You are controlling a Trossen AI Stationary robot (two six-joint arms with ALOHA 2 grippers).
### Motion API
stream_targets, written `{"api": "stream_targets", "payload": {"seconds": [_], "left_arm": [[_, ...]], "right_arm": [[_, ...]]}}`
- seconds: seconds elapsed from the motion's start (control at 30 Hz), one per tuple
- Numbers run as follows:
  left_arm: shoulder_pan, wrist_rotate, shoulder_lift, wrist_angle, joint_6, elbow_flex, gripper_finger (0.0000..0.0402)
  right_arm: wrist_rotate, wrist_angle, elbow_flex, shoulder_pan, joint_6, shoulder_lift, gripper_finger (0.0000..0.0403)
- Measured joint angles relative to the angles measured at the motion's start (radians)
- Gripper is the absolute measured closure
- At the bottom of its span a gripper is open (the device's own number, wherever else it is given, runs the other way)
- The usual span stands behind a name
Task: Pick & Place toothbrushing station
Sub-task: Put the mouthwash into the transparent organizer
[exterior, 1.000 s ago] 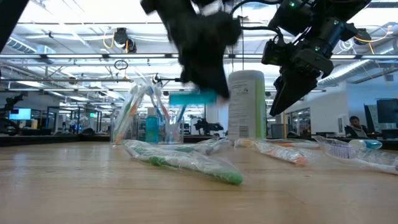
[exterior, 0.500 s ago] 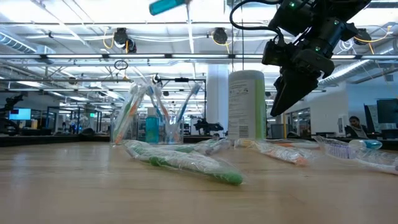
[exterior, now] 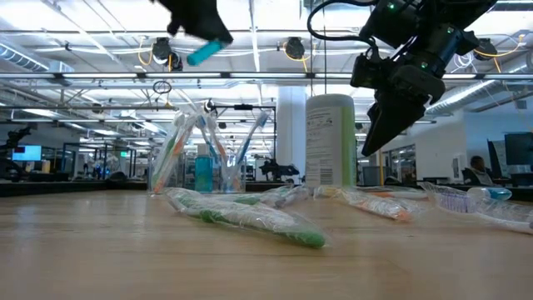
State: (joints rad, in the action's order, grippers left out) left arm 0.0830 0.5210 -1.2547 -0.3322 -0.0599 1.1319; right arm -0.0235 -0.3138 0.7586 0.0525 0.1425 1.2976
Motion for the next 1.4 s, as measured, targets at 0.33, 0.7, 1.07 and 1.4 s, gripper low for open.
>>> {"api": "stream_targets", "payload": {"seconds": [0.33,0.7,1.07,1.4], "left_arm": [[0.137,-0.153,0.007,0.730,0.029,-0.406,0.0317],[0.156,-0.062,-0.003,1.247,0.065,-0.724,0.0318],[0.143,0.001,-0.157,1.453,0.059,-0.771,0.0318],[0.180,0.093,-0.340,1.649,0.115,-0.768,0.0318]], "right_arm": [[-0.001,0.003,0.000,0.000,0.000,0.000,0.0232],[-0.002,0.034,0.000,0.000,-0.005,0.000,0.0232],[-0.002,0.139,0.000,0.000,-0.085,0.000,0.0232],[-0.001,0.161,0.000,0.000,-0.136,0.000,0.0232]]}}
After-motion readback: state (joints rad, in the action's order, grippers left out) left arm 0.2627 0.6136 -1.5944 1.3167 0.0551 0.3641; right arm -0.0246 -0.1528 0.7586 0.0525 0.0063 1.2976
